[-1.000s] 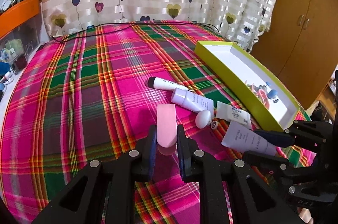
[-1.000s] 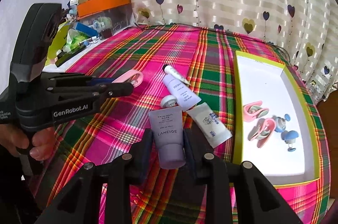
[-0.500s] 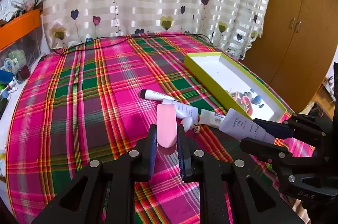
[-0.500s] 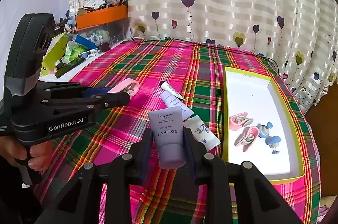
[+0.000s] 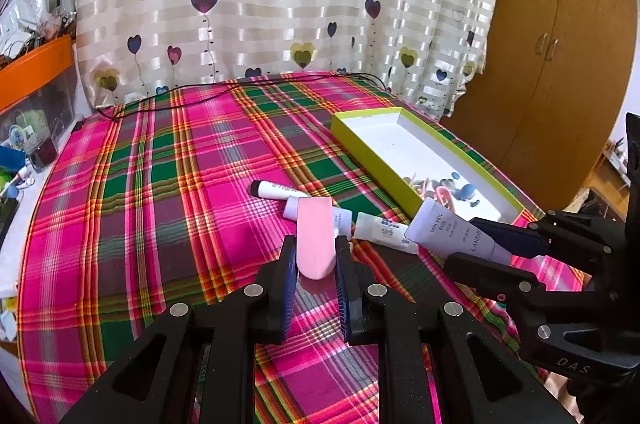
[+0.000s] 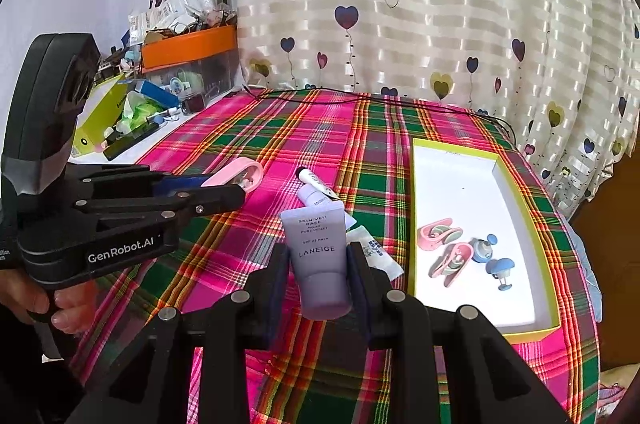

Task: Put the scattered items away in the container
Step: 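Carry the pink case and purple tube with both grippers over the box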

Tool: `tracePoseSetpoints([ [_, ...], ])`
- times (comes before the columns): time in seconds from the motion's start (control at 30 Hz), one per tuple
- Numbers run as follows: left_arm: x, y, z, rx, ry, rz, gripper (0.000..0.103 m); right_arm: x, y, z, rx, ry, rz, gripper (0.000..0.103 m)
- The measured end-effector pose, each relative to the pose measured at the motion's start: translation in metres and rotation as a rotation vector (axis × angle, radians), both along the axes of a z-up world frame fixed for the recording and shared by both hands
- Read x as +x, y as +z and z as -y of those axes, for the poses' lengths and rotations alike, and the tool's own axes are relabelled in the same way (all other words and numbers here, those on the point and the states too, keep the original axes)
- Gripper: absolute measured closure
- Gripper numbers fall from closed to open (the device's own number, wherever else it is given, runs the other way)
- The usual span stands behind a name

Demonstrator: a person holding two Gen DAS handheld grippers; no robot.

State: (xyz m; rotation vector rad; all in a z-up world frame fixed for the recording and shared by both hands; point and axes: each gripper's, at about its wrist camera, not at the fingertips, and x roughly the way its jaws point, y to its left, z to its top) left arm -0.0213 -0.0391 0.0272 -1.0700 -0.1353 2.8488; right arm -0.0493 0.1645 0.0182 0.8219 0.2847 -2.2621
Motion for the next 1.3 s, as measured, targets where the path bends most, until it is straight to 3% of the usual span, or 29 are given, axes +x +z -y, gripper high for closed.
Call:
tracePoseSetpoints([
  [1.3, -0.035, 0.001, -0.059, -0.021, -0.131, 0.02, 0.085, -0.035, -0.009, -0.041, -0.025, -0.109, 0.029, 0.073],
])
